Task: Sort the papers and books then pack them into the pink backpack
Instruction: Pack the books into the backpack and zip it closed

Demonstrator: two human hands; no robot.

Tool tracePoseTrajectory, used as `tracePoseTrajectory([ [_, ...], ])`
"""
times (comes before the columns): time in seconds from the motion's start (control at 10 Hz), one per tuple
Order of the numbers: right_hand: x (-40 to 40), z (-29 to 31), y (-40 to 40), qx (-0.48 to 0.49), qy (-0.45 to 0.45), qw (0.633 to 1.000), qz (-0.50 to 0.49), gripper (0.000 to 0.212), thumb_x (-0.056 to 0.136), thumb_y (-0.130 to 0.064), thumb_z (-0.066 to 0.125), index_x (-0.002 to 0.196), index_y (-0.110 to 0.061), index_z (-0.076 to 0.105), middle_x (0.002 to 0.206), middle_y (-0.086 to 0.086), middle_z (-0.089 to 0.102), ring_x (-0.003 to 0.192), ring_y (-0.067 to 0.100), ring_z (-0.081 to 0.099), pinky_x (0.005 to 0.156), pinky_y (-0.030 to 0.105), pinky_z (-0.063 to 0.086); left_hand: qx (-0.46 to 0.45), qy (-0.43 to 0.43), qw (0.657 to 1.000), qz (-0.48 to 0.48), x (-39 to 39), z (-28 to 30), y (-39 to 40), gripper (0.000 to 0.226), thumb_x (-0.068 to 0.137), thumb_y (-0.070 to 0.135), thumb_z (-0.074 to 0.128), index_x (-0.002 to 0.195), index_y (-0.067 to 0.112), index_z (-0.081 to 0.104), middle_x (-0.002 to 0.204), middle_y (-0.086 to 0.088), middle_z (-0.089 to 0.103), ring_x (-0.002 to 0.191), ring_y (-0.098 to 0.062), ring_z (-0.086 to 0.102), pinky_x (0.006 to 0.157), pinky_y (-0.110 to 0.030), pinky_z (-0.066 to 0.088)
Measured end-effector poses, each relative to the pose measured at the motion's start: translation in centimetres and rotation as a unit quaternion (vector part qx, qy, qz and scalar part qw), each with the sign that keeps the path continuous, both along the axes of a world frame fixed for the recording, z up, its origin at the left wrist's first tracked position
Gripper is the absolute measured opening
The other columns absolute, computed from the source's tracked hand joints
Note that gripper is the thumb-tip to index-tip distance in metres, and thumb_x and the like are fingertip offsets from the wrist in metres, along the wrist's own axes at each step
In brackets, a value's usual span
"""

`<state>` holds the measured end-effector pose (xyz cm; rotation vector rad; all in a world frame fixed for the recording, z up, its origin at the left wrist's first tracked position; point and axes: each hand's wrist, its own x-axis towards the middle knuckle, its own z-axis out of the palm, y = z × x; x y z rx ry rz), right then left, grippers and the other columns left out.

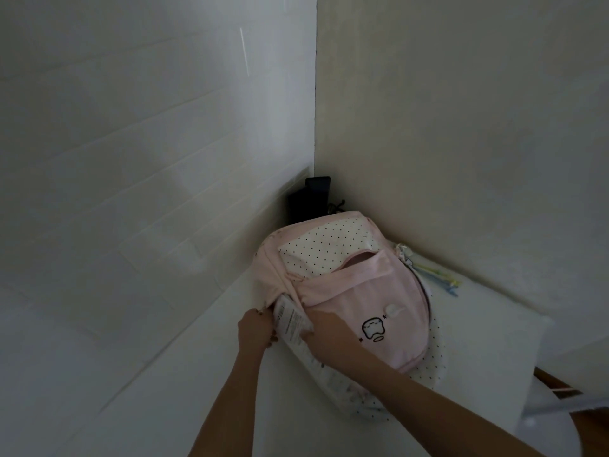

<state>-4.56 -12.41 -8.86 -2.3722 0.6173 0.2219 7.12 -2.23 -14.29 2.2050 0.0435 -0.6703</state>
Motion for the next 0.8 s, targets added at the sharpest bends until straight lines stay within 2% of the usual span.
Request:
tracePoseTrajectory([
  [0.1,-0.6,-0.4,0.0,0.005,0.011,1.000,-0.012,0.028,0.096,-0.022,0.043,0.116,-0.012,0.058,0.115,0.008,0.065,0.100,0.025,0.063,0.081,0.029,0.051,0.117,-0.092,0.982,-0.114,0.0,0.0,0.5,0.027,0.093,0.018,0.048,0.094,-0.007,0.059,0.095,-0.025,0.066,0.083,-0.036,0.067,0.078,-0.041,0.056],
  [0.3,-1.9,-1.5,0.0,-0.006,0.011,0.999,-0.038,0.030,0.099,-0.027,0.041,0.121,-0.012,0.055,0.118,0.006,0.062,0.106,0.022,0.059,0.087,0.027,0.043,0.271,-0.225,0.901,-0.253,-2.1,0.0,0.3,0.029,0.101,0.023,0.031,0.109,0.009,0.056,0.112,-0.009,0.061,0.103,-0.025,0.061,0.084,-0.031,0.047],
  [0.4,0.3,-1.2,0.9,-0.062,-0.026,0.982,-0.174,0.043,0.102,-0.032,0.021,0.113,-0.026,0.061,0.090,0.000,0.064,0.083,0.012,0.060,0.068,0.007,0.041,0.298,-0.277,0.865,-0.294,-2.8,0.6,0.4,0.029,0.101,0.029,0.032,0.107,0.013,0.055,0.109,-0.005,0.063,0.100,-0.024,0.063,0.080,-0.031,0.047],
  [0.5,4.7,-2.4,-0.1,-0.033,0.018,0.725,-0.687,0.070,0.104,-0.016,0.008,0.089,-0.008,0.075,0.079,0.013,0.074,0.088,0.024,0.066,0.069,0.008,0.049,0.279,-0.293,0.863,-0.301,-4.0,0.9,1.0,0.036,0.100,0.038,0.030,0.103,0.013,0.056,0.104,-0.006,0.064,0.094,-0.025,0.064,0.075,-0.031,0.045],
  [0.6,8.1,-3.4,-0.6,-0.154,0.229,0.611,-0.742,0.072,0.101,-0.001,0.022,0.049,-0.009,0.071,0.051,0.006,0.068,0.052,0.012,0.069,0.052,0.020,0.053,0.280,-0.270,0.876,-0.287,-3.8,0.7,1.8,0.043,0.100,0.043,0.028,0.105,0.013,0.058,0.106,-0.007,0.064,0.097,-0.025,0.063,0.076,-0.030,0.046],
  [0.7,2.0,-1.8,-0.9,0.239,0.089,0.890,-0.378,0.036,0.095,-0.006,0.042,0.123,0.016,0.049,0.117,0.035,0.057,0.105,0.027,0.063,0.095,0.022,0.044,0.267,-0.234,0.895,-0.271,-3.2,0.4,2.4,0.042,0.100,0.041,0.031,0.110,0.011,0.058,0.111,-0.008,0.063,0.102,-0.026,0.062,0.082,-0.032,0.047],
  [0.8,0.7,-0.8,-2.2,0.122,0.117,0.974,0.152,0.095,0.078,-0.028,0.074,0.148,-0.017,0.011,0.145,0.007,0.036,0.116,0.019,0.047,0.091,0.027,0.047,0.236,-0.186,0.923,-0.241,-3.0,0.6,2.3,0.043,0.098,0.042,0.035,0.103,0.008,0.060,0.106,-0.012,0.066,0.096,-0.029,0.065,0.084,-0.034,0.052],
])
